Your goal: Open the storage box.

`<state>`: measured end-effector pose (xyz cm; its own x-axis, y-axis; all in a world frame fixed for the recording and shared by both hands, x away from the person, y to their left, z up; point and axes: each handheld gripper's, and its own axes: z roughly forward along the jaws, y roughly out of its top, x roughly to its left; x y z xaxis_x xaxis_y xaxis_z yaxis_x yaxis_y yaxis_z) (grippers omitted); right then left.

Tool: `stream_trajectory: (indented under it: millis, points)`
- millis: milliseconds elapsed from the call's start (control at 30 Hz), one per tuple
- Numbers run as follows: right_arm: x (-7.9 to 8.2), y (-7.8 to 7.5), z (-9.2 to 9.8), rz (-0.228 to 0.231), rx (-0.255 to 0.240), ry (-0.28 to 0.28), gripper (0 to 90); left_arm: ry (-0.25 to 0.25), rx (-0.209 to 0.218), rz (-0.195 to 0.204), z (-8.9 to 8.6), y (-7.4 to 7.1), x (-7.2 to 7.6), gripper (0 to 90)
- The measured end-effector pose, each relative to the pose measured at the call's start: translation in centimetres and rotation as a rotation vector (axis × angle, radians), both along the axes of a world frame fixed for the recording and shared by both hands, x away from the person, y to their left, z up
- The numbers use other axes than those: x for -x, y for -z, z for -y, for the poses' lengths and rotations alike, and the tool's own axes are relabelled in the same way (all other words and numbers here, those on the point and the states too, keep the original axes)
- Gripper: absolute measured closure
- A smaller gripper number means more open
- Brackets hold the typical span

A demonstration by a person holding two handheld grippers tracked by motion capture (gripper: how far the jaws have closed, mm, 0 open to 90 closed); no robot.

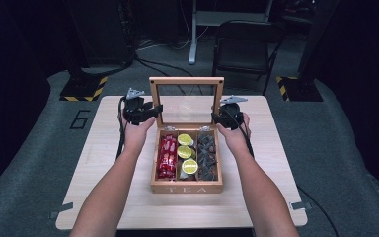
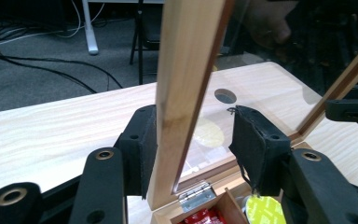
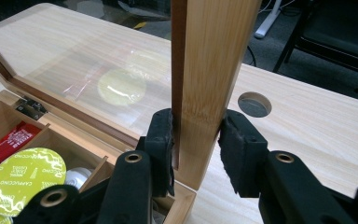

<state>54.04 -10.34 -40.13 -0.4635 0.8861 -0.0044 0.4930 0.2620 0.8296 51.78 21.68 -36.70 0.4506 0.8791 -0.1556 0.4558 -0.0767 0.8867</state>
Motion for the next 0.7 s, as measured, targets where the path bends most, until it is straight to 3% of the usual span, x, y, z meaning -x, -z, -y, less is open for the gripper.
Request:
stream_trajectory:
  millis: [400, 700]
  points:
    - [-0.5, -0.1, 0.1, -0.015, 0.013, 0.003, 64.8, 0.022, 0.000, -0.003, -0.2, 0.9, 1.1, 47.7]
    - [-0.9, -0.1, -0.1, -0.028, 0.005, 0.020, 64.7, 0.064, 0.003, -0.029, 0.0, 0.8, 1.9, 47.9]
